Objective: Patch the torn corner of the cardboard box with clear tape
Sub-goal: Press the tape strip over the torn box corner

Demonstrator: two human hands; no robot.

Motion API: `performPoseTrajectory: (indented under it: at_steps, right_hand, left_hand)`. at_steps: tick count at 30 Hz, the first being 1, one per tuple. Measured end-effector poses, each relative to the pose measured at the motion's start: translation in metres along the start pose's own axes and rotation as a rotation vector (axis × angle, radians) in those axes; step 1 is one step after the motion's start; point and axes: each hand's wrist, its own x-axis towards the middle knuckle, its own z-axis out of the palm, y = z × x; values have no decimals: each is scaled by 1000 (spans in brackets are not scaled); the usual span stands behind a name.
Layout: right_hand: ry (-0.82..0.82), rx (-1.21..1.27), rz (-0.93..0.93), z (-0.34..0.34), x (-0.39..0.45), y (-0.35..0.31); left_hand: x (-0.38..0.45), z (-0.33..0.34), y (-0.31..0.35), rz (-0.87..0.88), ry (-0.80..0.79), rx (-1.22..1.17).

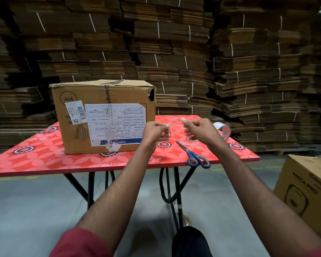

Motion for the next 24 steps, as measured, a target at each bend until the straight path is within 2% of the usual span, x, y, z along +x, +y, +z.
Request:
performPoseTrajectory:
  at_steps: [5,11,15,24]
  right_hand:
    - [-35,56,-56,23,4,-12]
    - [-6,208,-41,39,13,-6]
    - [53,212,-33,39,14,1]
    - [53,336,-36,42,16,1]
  left_hand:
    - [0,-1,9,102,41,126]
    - [-5,-12,19,102,10,132]
    - [-8,-19,21,123,-9,162]
    - [-11,-28,25,195,-5,289]
